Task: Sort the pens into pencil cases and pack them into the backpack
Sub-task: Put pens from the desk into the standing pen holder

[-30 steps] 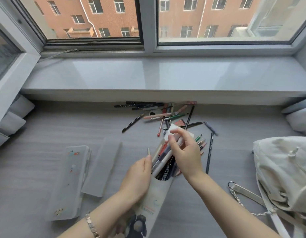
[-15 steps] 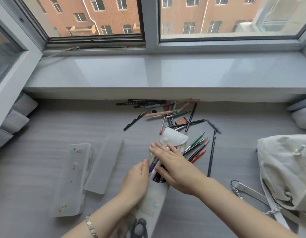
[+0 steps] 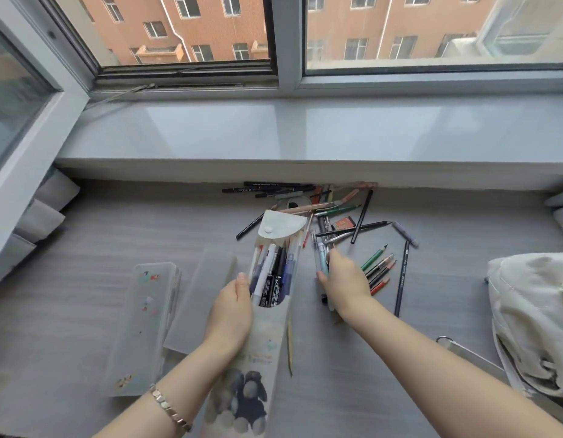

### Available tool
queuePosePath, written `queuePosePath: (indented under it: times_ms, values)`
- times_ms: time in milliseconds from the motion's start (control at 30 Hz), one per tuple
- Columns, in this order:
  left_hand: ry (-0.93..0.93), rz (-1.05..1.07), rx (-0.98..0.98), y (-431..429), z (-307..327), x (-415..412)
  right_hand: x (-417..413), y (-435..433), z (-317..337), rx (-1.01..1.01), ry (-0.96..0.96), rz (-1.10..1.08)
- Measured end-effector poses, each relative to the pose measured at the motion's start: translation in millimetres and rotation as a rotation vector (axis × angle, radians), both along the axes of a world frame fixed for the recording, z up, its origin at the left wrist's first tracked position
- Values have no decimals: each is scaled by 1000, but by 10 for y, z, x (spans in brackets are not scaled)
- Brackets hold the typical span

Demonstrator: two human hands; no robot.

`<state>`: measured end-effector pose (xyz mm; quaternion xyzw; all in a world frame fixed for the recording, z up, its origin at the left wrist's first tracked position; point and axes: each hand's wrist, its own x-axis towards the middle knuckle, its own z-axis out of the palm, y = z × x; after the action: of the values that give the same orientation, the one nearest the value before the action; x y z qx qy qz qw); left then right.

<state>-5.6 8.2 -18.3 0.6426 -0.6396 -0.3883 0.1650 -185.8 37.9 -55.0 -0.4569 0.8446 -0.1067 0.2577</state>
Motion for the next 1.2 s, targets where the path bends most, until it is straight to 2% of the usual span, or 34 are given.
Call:
queuePosePath:
  times_ms: [167, 233, 400, 500, 600, 767, 867, 967, 1034, 1201]
  values:
    - [-17, -26, 9, 66, -75, 51, 17, -29, 27, 45, 6, -87]
    - [-25, -35, 12, 79, -118, 59, 12, -19, 24, 71, -51, -143]
    - [-55, -43, 15, 96, -133, 60, -118, 1, 30, -6, -318, -285]
    - [-51, -66, 15, 112, -114, 66, -211, 54, 258, -217, -605, -373]
    - [-31, -95, 33, 139, -79, 32, -217, 208, 616, -407, -839, -348]
    - [-86, -180, -19, 264, 81, -103, -16, 473, 886, -446, -922, -216]
    - [-71, -221, -36, 338, 151, -168, 68, 546, 841, -444, -903, -251]
    - [-64, -250, -37, 389, 196, -197, 61, 613, 752, -533, -817, -310]
    - [-68, -256, -41, 413, 212, -216, 49, 661, 689, -549, -764, -271]
    - [-49, -238, -19, 446, 215, -290, 81, 755, 548, -565, -243, -28]
